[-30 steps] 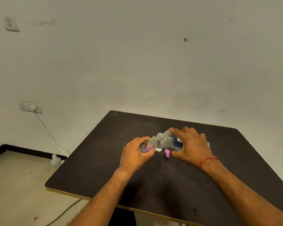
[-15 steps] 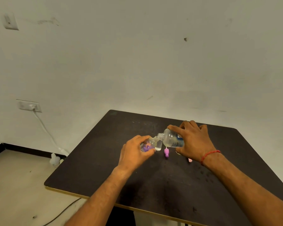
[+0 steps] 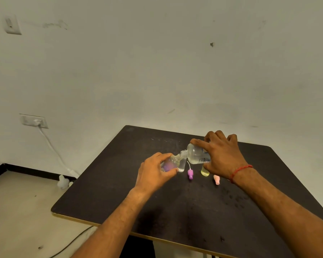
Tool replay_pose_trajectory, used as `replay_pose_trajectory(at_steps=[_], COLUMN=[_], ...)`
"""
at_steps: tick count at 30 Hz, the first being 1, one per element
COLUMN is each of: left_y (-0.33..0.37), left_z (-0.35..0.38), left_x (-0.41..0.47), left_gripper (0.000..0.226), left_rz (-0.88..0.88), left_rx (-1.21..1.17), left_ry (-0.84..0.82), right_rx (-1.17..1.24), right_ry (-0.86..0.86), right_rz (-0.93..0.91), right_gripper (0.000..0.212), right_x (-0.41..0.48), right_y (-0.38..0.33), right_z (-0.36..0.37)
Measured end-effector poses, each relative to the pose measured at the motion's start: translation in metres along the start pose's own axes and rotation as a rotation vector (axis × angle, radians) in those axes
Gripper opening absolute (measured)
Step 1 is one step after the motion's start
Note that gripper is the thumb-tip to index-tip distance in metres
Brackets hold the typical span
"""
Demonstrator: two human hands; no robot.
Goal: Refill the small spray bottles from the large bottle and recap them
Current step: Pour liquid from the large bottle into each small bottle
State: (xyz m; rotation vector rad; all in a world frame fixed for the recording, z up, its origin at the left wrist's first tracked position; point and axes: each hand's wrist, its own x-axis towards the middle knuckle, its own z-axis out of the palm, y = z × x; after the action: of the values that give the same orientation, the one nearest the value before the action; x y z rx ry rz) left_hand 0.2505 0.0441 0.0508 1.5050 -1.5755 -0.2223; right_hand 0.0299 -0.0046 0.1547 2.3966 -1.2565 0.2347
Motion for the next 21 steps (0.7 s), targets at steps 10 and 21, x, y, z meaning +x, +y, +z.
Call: replay_pose_trajectory(at_steps=[10, 21], left_y=[0.0031, 0.0035], left_z=[0.0006, 0.0057], left_x=[-0.0013, -0.0006], left_gripper=[0.053, 0.051], left_rz=[0.003, -0.001], left_rx=[-0.017, -0.031], left_ry=[0.005, 0.003], right_rx=[-0.027, -0.039], right_ry=[0.017, 0.016], right_rz=[-0.015, -0.021], right_gripper=[0.078, 0.080], right_x=[-0.0001, -0.0009], right_y=[0.0005, 0.0033], right_z=[-0.0046, -0.0075])
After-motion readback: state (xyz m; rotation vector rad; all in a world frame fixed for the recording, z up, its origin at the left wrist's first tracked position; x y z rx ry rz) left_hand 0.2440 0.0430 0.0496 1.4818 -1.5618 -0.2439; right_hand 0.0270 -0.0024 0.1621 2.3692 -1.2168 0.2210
